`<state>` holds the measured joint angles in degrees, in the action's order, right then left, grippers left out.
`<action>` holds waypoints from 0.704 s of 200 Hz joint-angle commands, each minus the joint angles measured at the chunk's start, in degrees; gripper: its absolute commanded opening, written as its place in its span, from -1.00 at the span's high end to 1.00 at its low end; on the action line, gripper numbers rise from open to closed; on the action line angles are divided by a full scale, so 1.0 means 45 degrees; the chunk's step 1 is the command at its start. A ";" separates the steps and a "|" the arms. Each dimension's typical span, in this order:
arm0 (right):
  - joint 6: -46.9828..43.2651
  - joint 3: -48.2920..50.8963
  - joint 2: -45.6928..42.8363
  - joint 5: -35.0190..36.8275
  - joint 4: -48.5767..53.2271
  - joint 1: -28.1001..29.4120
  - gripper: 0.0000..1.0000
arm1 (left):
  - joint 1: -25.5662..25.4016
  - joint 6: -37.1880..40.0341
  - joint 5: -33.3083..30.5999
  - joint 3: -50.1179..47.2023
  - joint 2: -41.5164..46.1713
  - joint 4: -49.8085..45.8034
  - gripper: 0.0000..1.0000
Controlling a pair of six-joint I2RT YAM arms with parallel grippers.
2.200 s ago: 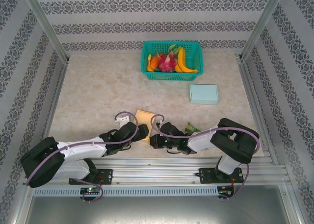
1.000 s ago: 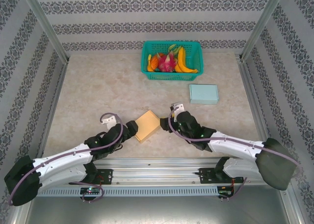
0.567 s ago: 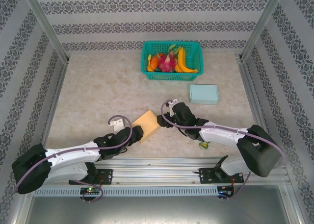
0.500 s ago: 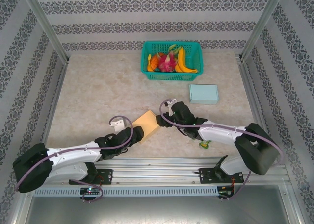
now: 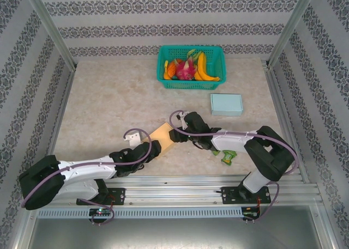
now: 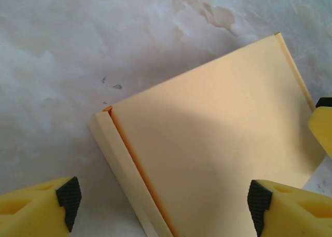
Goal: Fold the paper box
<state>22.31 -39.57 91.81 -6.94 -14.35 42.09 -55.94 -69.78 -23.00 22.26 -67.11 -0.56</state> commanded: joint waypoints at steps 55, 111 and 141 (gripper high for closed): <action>0.0302 -0.0146 0.0611 -0.1182 -0.0524 -0.0242 -0.14 | -0.0093 0.0044 -0.0364 0.0861 -0.0728 0.0564 -0.58; 0.1102 0.0776 -0.0197 -0.1797 -0.1379 -0.0215 -0.07 | 0.0335 0.0599 -0.0230 0.1700 -0.1567 0.0749 -0.46; 0.1544 0.1132 -0.0855 -0.1386 -0.1674 0.0071 -0.07 | 0.0832 0.1105 0.0320 0.2192 -0.2056 0.1379 -0.45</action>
<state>26.63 -35.68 90.94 -12.12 -18.68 41.04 -53.78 -67.75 -22.96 28.99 -75.11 0.99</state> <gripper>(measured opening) 0.534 0.725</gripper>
